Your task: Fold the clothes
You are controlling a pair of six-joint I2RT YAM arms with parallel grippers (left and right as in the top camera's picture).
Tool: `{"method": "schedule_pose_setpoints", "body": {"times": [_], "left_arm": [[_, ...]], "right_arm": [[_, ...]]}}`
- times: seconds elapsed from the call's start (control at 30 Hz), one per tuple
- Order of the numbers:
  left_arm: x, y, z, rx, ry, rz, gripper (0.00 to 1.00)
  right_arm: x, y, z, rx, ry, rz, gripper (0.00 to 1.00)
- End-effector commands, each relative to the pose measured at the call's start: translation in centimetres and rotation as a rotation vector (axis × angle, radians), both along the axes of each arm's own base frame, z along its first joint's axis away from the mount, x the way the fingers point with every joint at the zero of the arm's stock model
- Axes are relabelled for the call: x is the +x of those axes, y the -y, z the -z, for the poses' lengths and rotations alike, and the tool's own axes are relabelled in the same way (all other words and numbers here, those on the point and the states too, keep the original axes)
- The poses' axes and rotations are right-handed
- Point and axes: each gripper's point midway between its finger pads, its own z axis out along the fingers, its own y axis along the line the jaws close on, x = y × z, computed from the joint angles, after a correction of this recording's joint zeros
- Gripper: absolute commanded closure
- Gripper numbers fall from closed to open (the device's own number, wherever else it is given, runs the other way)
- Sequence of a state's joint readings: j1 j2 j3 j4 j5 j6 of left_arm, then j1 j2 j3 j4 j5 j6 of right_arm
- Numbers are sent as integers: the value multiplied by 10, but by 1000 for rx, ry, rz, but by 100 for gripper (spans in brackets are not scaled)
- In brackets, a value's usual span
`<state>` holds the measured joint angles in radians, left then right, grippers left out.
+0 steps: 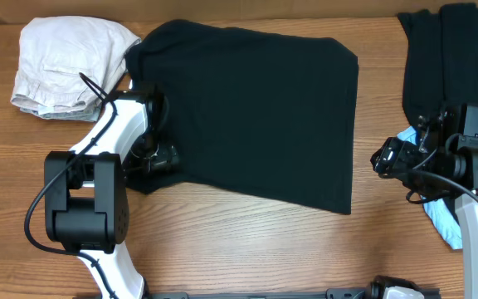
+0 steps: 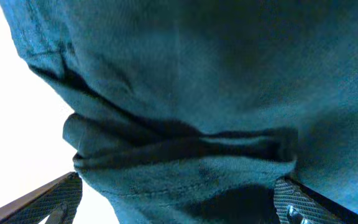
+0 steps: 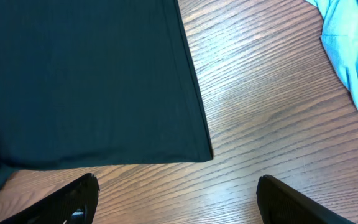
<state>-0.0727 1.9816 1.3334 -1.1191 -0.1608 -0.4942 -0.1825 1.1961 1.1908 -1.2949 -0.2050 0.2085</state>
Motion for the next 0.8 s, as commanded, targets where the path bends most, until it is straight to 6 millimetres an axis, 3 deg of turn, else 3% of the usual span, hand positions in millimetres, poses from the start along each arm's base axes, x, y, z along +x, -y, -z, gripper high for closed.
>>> {"method": "schedule_pose_setpoints", "body": {"times": [0.0, 0.43, 0.47, 0.53, 0.63, 0.67, 0.77], "left_arm": [[0, 1, -4, 2, 7, 25, 0], [21, 5, -1, -22, 87, 57, 0], [23, 7, -1, -37, 90, 78, 8], [29, 14, -5, -85, 100, 124, 36], [41, 19, -19, -111, 128, 151, 62], [48, 20, -27, -111, 145, 153, 96], [59, 21, -47, -112, 169, 155, 96]], "right_arm": [[2, 1, -3, -5, 15, -2, 15], [3, 1, -3, -6, 20, -2, 21], [3, 1, -4, -7, 21, -2, 21], [4, 1, -4, -7, 22, -2, 21], [4, 1, -4, -7, 25, -2, 21], [5, 1, -4, -7, 25, -2, 21], [4, 1, -4, -7, 24, -2, 20]]}}
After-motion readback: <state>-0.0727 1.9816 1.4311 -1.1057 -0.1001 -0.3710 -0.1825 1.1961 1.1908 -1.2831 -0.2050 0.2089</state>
